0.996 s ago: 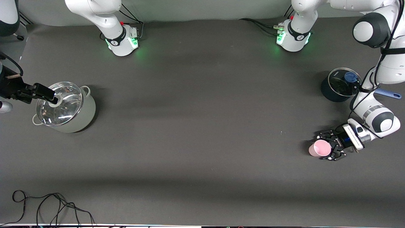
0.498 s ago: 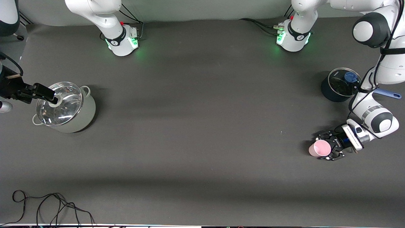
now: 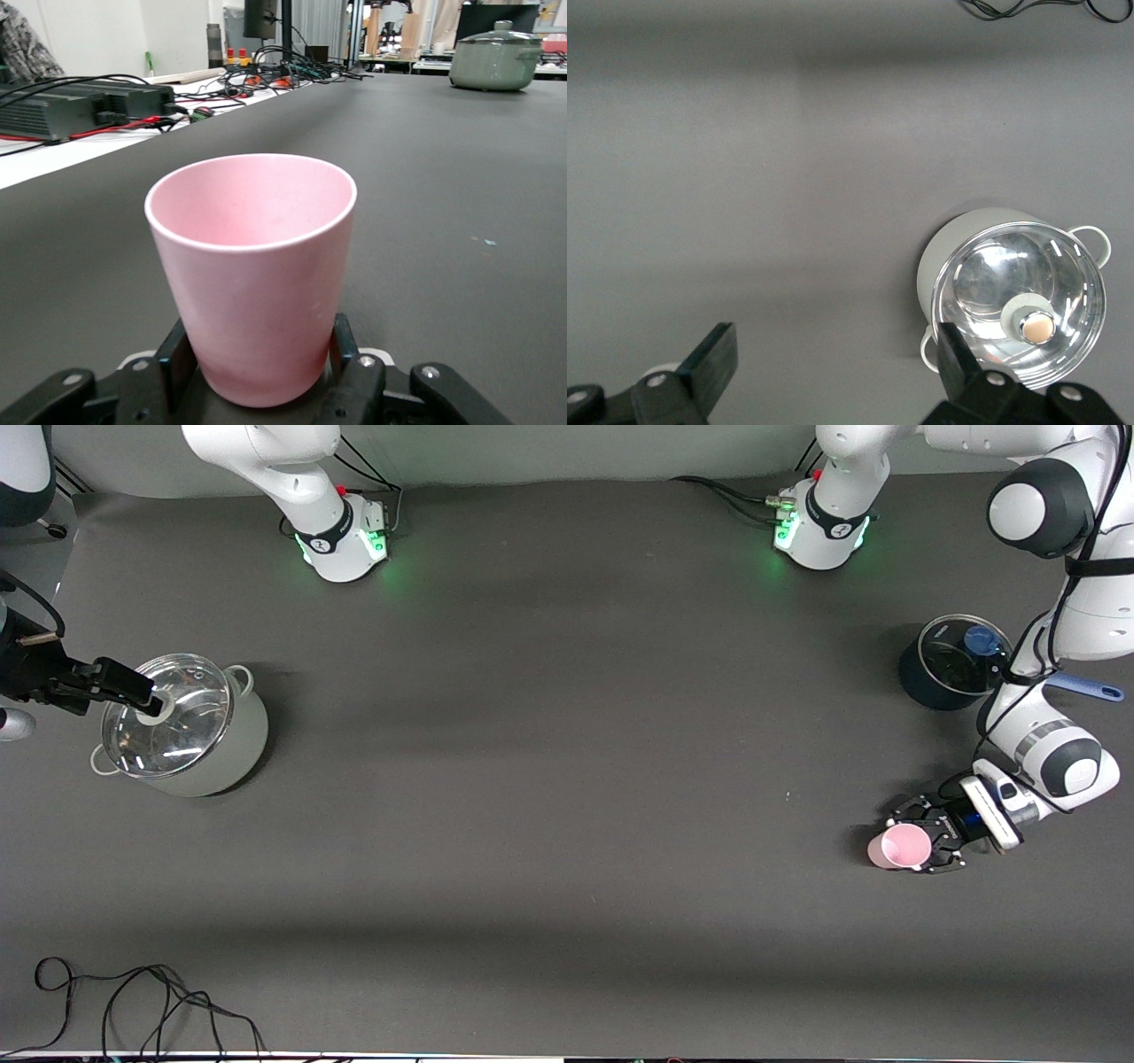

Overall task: Transfer pink cup from left to right arm
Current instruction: 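Close the left gripper on the pink cup's base and lift it, then carry the pink cup with the left gripper toward the table middle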

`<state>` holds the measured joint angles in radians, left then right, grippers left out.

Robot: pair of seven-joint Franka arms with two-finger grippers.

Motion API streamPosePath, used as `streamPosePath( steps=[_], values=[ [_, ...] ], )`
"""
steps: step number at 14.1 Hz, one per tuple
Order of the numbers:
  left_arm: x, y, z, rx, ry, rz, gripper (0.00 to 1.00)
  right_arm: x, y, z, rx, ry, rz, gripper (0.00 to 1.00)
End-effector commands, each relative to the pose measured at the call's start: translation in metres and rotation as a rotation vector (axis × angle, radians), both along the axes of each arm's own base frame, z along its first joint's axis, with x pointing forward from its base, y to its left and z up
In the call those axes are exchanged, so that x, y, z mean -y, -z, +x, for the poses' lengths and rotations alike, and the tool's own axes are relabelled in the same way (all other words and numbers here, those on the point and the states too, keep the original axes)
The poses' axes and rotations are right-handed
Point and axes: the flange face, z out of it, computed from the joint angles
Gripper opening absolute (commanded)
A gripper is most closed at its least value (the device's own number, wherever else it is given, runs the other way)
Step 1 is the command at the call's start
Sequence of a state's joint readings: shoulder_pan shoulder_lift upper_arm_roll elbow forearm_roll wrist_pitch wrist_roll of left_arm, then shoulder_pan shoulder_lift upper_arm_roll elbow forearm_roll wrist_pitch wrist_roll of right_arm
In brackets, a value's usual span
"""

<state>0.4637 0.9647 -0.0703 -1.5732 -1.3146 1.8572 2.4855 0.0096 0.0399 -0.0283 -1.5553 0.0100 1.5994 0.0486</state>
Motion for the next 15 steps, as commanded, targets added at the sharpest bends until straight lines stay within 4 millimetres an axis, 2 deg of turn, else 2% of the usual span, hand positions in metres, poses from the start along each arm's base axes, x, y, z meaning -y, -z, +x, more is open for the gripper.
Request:
streamPosePath(
  steps=[1,4,7,11,15],
  values=[
    [0.002,-0.05,0.014,-0.057,-0.031,0.024,0.42,-0.002,-0.003,0.001,-0.001,0.009,-0.002,1.0],
    [0.002,-0.082,0.023,-0.096,-0.035,0.043,0.38,-0.002,-0.003,0.001,-0.001,0.009,-0.002,1.0],
    [0.032,-0.135,0.033,-0.134,-0.037,0.044,0.38,-0.002,-0.003,0.001,-0.003,0.006,-0.002,1.0],
    [0.086,-0.203,0.023,-0.233,-0.029,0.012,0.34,-0.001,-0.003,0.001,-0.003,0.011,-0.002,1.0],
    [0.165,-0.266,0.014,-0.324,0.015,-0.02,0.32,-0.001,0.004,0.004,-0.015,0.017,-0.003,1.0]
  ],
)
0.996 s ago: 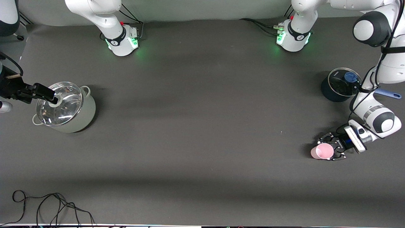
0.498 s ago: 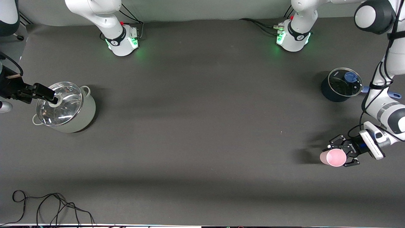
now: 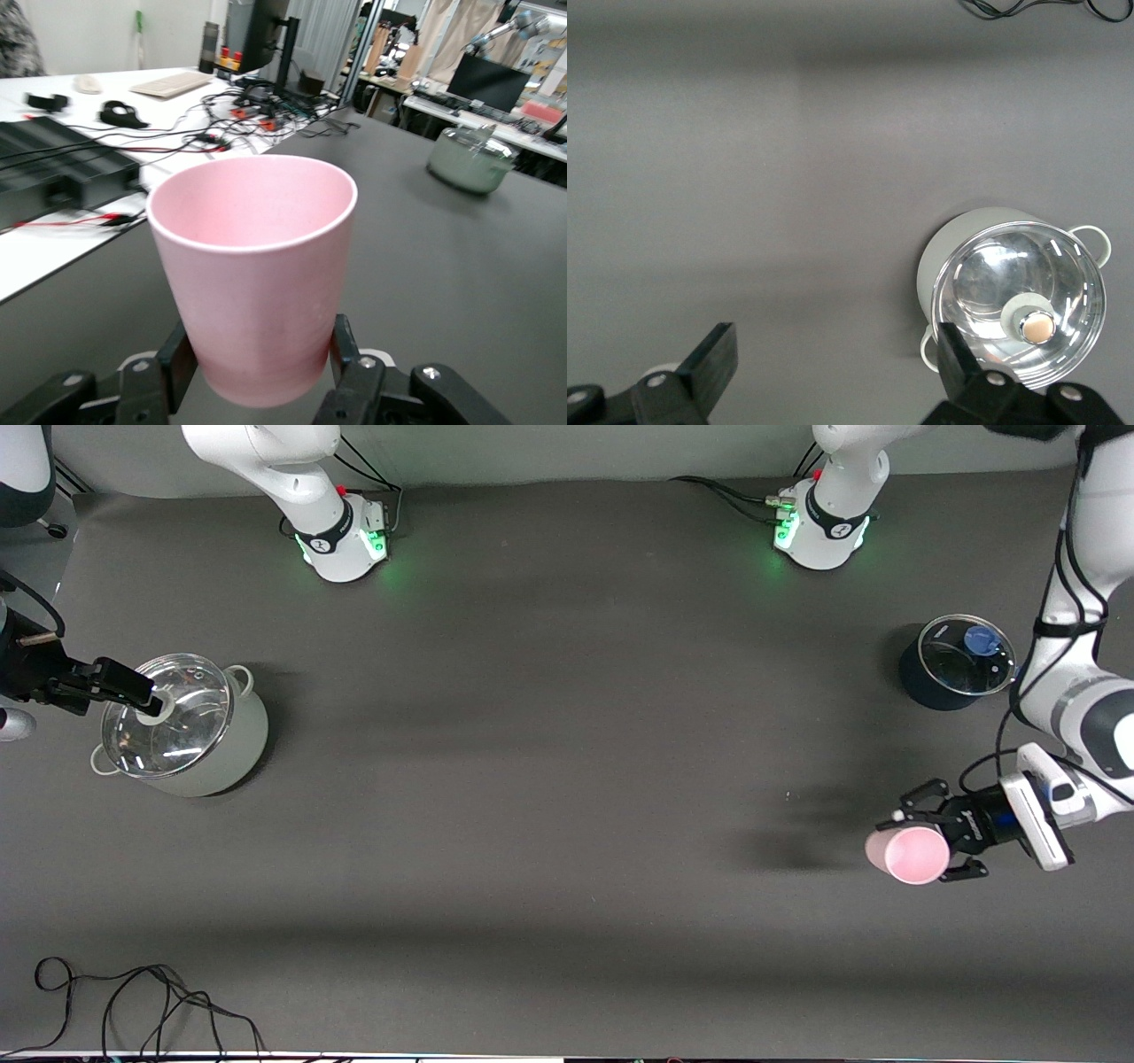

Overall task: Transfer pink cup from left to right arm
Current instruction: 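Carry the pink cup with the left gripper toward the table middle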

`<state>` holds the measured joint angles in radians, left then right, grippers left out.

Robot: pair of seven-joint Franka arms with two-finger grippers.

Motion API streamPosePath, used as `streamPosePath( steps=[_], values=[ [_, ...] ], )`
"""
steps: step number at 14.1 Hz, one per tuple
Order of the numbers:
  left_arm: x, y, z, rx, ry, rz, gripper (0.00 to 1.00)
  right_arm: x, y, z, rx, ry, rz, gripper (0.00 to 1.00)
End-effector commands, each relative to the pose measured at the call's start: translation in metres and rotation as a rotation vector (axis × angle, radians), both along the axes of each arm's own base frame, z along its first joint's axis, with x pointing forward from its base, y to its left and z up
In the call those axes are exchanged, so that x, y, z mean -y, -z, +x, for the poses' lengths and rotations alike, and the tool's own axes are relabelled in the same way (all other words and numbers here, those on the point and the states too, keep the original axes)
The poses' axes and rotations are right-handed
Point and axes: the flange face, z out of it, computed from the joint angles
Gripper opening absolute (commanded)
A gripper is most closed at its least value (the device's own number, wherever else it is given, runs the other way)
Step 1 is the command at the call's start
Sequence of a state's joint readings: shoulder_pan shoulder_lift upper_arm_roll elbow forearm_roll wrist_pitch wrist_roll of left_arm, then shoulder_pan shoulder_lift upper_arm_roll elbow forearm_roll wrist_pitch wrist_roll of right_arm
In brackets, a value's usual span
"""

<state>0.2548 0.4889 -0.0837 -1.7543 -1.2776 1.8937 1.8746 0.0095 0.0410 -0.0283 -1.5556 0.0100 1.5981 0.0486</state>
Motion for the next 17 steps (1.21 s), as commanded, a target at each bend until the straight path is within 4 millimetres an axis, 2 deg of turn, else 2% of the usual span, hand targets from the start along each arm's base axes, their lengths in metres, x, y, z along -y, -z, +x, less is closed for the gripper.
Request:
streamPosePath(
  steps=[1,2,4,6,9,13,14,17],
  values=[
    [0.055,-0.041,-0.021,-0.059,0.01,0.005,0.31,0.001,0.008,0.006,-0.02,0.009,-0.003,1.0],
    [0.075,-0.051,-0.026,-0.044,-0.004,0.004,0.28,0.002,0.012,0.009,-0.026,0.009,-0.003,1.0],
    [0.121,-0.074,-0.034,0.0,-0.02,0.019,0.28,-0.005,0.015,0.009,-0.032,0.014,0.005,1.0],
    [0.165,-0.099,-0.045,0.049,-0.027,0.042,0.3,-0.027,0.015,0.009,-0.036,0.015,0.101,1.0],
    [0.243,-0.145,-0.074,0.171,-0.047,0.126,0.32,-0.047,0.008,0.011,-0.048,0.289,0.2,1.0],
    [0.325,-0.188,-0.118,0.307,-0.07,0.194,0.3,-0.12,-0.009,0.013,-0.055,0.519,0.225,0.98],
    [0.34,-0.191,-0.127,0.31,-0.075,0.19,0.3,-0.144,-0.016,0.012,-0.056,0.583,0.23,0.97],
    [0.375,-0.192,-0.152,0.286,-0.106,0.154,0.31,-0.199,-0.033,0.014,-0.066,0.795,0.251,0.97]
  ],
)
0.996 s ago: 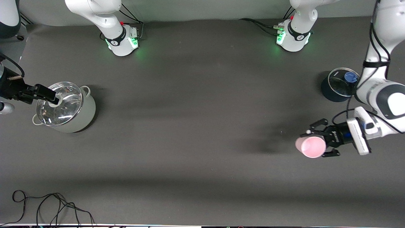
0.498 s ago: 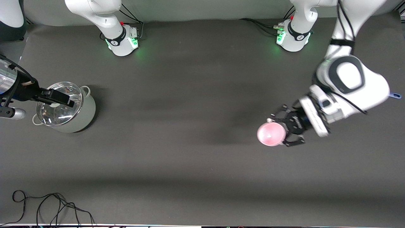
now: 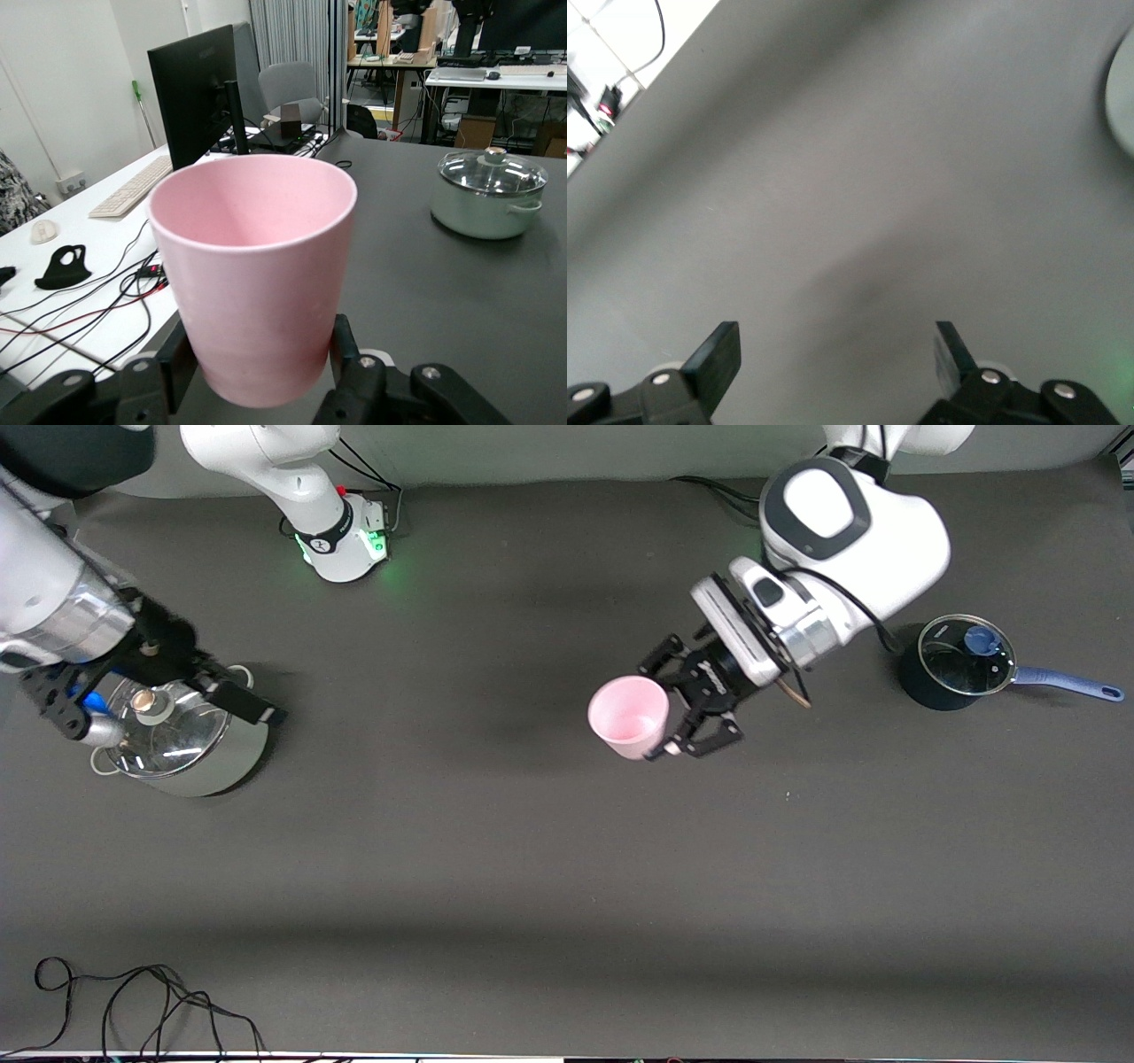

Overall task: Transfer pink cup from left to right arm
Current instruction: 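Carry the pink cup with the left gripper toward the table middle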

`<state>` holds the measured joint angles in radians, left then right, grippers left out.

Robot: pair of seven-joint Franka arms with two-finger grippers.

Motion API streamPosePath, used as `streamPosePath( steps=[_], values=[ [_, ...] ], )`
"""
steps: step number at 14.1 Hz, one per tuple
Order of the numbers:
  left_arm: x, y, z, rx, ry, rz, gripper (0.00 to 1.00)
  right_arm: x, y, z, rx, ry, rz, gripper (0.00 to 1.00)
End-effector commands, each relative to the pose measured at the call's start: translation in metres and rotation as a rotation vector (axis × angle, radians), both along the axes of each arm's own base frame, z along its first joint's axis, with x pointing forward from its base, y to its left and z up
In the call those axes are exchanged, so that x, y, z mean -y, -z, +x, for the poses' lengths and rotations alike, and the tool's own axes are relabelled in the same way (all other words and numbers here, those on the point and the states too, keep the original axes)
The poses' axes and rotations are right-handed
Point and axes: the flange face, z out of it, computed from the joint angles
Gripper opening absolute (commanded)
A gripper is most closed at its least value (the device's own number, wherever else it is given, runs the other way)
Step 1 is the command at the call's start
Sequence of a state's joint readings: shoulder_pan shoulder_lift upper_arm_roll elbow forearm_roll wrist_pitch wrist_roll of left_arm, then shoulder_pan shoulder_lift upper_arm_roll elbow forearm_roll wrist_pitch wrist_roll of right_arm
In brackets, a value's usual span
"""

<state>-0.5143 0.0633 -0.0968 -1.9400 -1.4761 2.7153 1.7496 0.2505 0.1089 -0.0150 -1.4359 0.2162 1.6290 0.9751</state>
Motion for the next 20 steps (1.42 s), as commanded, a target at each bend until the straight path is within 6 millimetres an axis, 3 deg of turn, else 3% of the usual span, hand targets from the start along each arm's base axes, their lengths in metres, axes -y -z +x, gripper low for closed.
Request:
streamPosePath(
  steps=[1,5,6,8,11,15,18,20],
  values=[
    [0.017,0.002,-0.023,-0.024,-0.037,-0.025,0.31,-0.05,-0.012,0.007,-0.033,0.176,0.037,0.97],
    [0.027,0.006,-0.032,-0.063,-0.062,-0.066,0.32,-0.143,-0.013,-0.007,-0.064,0.31,0.066,0.95],
    [0.027,0.007,-0.032,-0.064,-0.063,-0.067,0.32,-0.175,-0.009,-0.014,-0.072,0.316,0.067,0.95],
    [0.028,0.008,-0.031,-0.067,-0.063,-0.068,0.32,-0.211,-0.004,-0.02,-0.064,0.299,0.08,0.95],
    [0.028,0.009,-0.031,-0.065,-0.07,-0.064,0.32,-0.235,-0.013,-0.025,-0.033,0.373,0.145,0.96],
    [0.029,0.009,-0.032,-0.073,-0.077,-0.075,0.32,-0.286,-0.019,-0.055,0.013,0.3,0.198,1.0],
    [0.03,0.01,-0.032,-0.082,-0.082,-0.082,0.32,-0.301,-0.019,-0.068,0.017,0.258,0.198,1.0],
    [0.03,0.011,-0.031,-0.083,-0.083,-0.083,0.33,-0.309,-0.007,-0.067,0.015,0.243,0.184,1.0]
  ],
)
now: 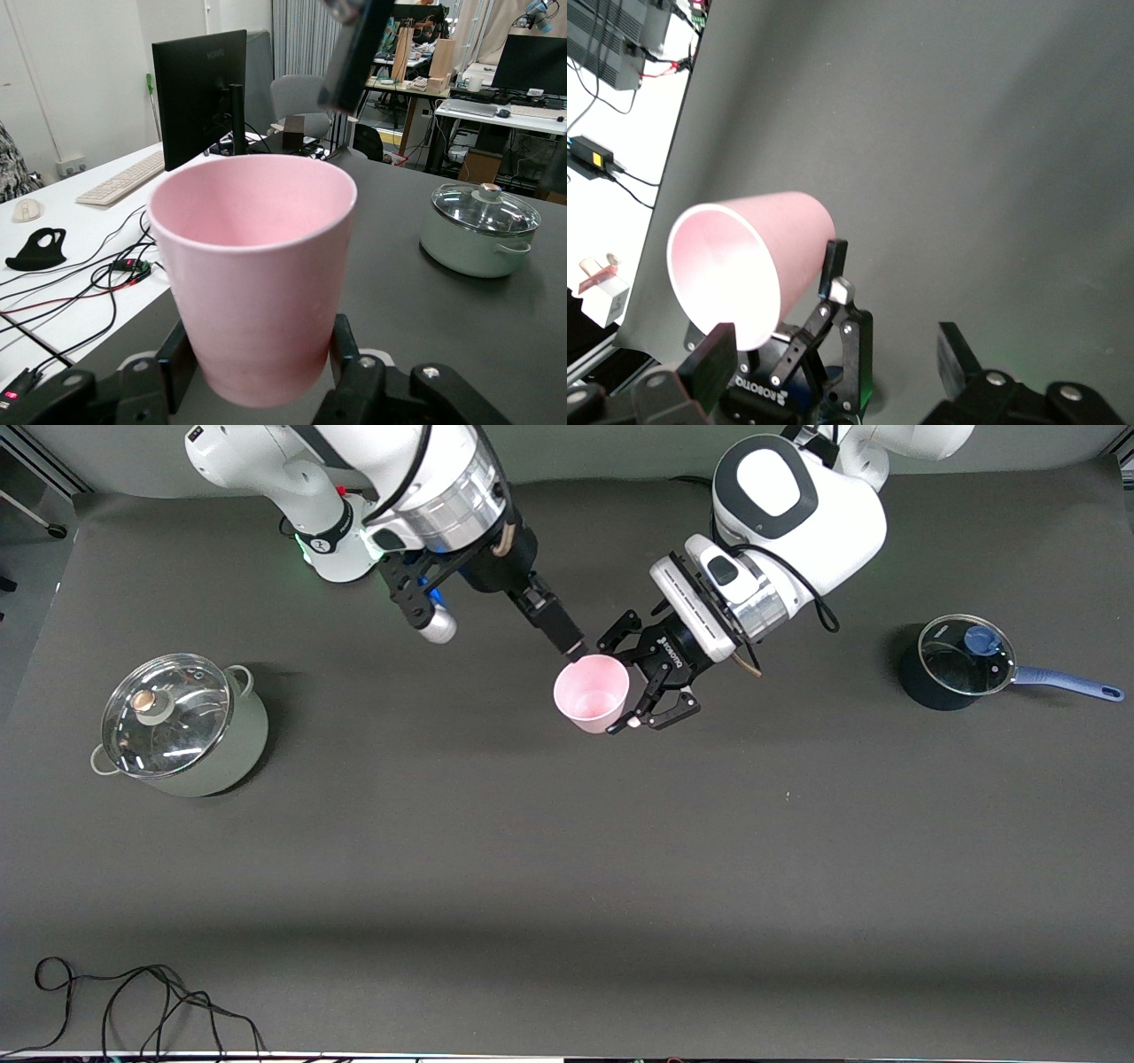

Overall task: Transfer pink cup from left to right arm
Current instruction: 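Grasp the cup rim with the right gripper beside the left gripper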

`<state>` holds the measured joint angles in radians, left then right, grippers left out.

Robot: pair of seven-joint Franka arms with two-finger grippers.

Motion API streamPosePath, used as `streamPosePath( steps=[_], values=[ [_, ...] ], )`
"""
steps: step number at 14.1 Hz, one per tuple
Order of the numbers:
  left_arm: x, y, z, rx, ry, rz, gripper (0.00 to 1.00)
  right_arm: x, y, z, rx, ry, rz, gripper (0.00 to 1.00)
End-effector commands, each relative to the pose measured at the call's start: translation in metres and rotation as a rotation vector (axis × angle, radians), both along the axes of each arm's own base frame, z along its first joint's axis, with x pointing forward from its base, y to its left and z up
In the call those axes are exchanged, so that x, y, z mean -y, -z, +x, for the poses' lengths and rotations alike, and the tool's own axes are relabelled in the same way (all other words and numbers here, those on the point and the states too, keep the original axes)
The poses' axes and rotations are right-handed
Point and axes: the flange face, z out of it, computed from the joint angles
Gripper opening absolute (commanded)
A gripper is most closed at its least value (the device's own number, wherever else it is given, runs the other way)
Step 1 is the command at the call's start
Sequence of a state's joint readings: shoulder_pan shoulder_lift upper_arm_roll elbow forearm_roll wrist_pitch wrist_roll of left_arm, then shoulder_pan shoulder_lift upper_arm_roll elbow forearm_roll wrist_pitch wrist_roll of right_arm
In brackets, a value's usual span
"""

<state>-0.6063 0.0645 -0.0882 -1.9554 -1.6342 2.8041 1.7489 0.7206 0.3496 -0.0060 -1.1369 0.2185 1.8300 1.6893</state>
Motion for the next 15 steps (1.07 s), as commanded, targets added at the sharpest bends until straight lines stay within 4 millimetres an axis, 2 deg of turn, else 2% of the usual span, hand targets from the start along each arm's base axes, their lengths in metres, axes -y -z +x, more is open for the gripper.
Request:
streamPosePath(
  steps=[1,5,6,7,8,9,15],
  values=[
    [0.002,-0.001,-0.004,-0.01,-0.02,-0.011,0.33,-0.012,0.012,0.006,0.001,-0.001,0.002,1.0],
    [0.002,0.002,-0.004,-0.025,-0.029,-0.023,0.34,-0.013,0.029,0.015,-0.014,0.009,-0.016,1.0],
    [0.002,0.002,-0.004,-0.025,-0.029,-0.023,0.34,-0.014,0.031,0.017,-0.013,0.012,-0.015,0.91],
    [0.002,0.002,-0.004,-0.025,-0.029,-0.023,0.34,-0.014,0.03,0.017,-0.005,0.013,-0.008,0.6],
    [0.003,0.002,-0.004,-0.026,-0.03,-0.025,0.34,-0.013,0.028,0.019,0.001,0.014,-0.003,0.19],
    [0.003,0.002,-0.004,-0.026,-0.03,-0.025,0.34,-0.013,0.028,0.019,0.004,0.016,-0.002,0.0],
    [0.002,0.004,-0.003,-0.034,-0.038,-0.031,0.34,-0.008,0.028,0.024,0.023,-0.024,-0.009,0.0]
  ],
)
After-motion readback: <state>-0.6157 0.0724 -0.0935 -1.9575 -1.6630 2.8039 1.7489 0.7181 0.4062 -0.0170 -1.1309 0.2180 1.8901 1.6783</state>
